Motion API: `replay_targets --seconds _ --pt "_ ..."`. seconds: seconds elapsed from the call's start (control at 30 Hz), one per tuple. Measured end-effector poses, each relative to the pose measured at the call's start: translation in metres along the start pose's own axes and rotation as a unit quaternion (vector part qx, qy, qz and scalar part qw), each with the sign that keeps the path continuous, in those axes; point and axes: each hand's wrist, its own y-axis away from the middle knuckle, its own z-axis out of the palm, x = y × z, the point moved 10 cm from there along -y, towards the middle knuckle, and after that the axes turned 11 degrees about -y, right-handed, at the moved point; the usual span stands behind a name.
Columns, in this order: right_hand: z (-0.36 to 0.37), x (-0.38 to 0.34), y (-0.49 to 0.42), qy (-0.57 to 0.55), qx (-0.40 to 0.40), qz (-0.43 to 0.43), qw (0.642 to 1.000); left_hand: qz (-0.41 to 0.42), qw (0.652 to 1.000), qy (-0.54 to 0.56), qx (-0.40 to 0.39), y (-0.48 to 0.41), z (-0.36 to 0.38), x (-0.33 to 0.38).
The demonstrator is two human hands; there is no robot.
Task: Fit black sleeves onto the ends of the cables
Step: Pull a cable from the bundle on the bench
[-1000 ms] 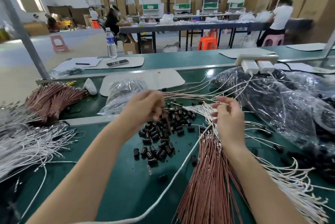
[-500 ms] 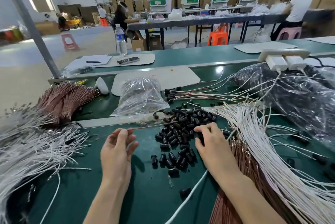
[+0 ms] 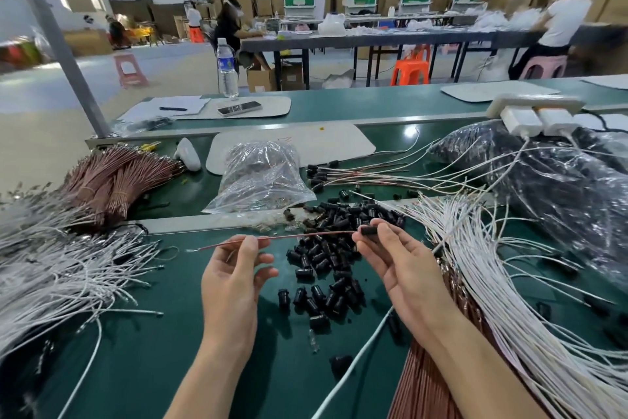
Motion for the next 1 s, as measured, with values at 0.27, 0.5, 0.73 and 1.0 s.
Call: replay_targets --seconds 0.27,0.5,0.73,1.0 --pt "-0.003 0.008 0.002 -0.018 0.008 0.011 1.000 -0.001 1.000 0.005 -0.017 0.000 0.002 -0.001" --pt "-0.003 0.014 0.001 -0.034 0.005 0.026 0.999 0.003 0.999 -0.017 -0.032 0.002 0.007 -0.002" --pt "-0.003 0.012 0.000 -0.074 0.007 0.043 0.996 -0.015 1.000 0.005 -0.016 -0.001 0.003 -0.004" --pt "-0.001 0.013 0.002 -0.057 0.003 0.040 0.998 -0.015 0.999 -0.021 -0.029 0.000 0.006 -0.006"
